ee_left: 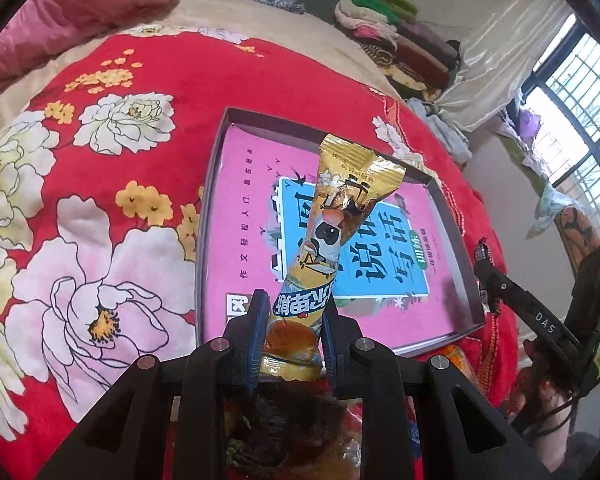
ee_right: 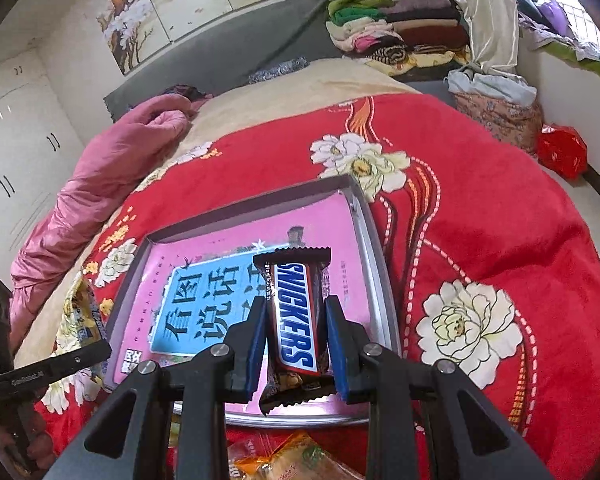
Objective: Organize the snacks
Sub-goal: 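Release the yellow snack stick into the pink box while the right tool releases the Snickers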
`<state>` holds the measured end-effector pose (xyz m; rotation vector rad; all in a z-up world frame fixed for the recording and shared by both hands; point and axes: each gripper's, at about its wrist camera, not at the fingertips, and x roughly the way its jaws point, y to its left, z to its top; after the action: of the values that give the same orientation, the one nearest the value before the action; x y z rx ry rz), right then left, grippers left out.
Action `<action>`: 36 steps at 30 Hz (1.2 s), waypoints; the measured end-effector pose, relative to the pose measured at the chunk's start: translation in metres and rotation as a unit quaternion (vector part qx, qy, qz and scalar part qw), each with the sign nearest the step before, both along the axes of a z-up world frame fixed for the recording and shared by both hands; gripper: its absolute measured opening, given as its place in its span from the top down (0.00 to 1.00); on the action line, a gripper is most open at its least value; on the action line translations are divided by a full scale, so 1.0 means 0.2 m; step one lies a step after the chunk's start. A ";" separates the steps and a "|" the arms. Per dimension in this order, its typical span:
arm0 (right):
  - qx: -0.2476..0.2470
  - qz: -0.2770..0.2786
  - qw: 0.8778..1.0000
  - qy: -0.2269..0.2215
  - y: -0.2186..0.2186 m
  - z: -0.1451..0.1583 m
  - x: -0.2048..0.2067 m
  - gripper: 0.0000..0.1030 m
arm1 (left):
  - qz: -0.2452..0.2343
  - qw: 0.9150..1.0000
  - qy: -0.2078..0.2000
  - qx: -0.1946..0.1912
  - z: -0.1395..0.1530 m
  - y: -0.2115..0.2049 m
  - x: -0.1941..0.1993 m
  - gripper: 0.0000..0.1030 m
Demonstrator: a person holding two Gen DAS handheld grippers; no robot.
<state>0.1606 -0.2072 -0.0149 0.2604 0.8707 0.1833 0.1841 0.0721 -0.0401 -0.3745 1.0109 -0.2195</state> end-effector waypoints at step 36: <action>-0.065 -0.007 0.998 0.018 0.06 -0.14 0.04 0.71 | -0.002 0.999 0.024 0.029 -0.13 -0.06 0.05 0.75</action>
<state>0.1680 -0.1961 -0.0434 0.1492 0.9132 0.1086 0.1948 0.0602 -0.0653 -0.3256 1.0640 -0.1847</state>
